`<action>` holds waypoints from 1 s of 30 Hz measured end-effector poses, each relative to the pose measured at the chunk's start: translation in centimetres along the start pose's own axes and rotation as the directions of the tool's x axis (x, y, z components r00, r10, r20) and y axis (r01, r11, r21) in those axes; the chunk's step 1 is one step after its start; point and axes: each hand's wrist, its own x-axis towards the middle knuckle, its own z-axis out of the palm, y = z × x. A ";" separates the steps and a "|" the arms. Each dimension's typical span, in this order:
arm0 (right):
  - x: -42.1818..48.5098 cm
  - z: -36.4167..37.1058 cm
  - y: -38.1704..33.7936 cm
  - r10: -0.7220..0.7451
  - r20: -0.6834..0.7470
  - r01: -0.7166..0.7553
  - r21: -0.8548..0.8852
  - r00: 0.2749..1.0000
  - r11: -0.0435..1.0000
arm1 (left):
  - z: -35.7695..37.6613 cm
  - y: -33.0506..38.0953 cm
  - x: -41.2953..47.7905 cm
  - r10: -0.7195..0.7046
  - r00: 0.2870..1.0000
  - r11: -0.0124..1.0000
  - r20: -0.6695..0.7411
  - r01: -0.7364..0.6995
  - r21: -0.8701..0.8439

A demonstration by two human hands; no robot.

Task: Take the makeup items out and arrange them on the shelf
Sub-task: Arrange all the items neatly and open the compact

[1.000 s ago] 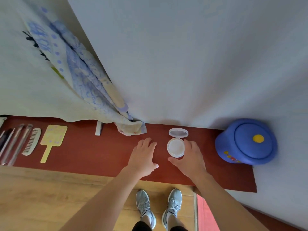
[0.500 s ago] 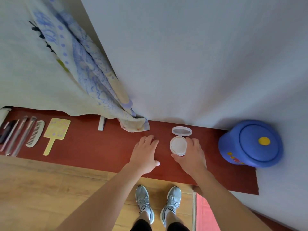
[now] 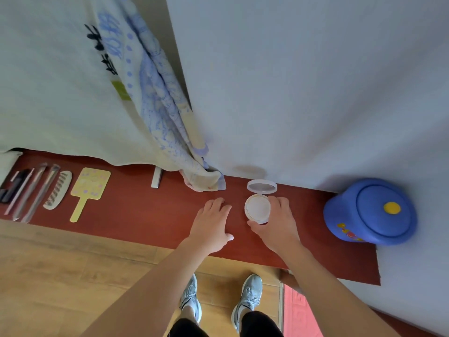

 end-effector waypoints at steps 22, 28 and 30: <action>-2.3 8.7 -16.6 -0.086 0.057 0.089 -0.061 0.995 0.994 | -2.8 -18.7 -7.0 -0.119 0.993 0.992 0.001 0.119 -0.051; -1.9 10.6 -20.0 -0.120 0.088 0.127 -0.079 0.989 0.989 | -3.5 -22.5 -8.2 -0.159 0.987 0.985 -0.004 0.158 -0.066; -1.8 11.3 -20.9 -0.124 0.100 0.132 -0.080 0.987 0.988 | -3.7 -23.5 -8.6 -0.170 0.985 0.983 -0.005 0.169 -0.073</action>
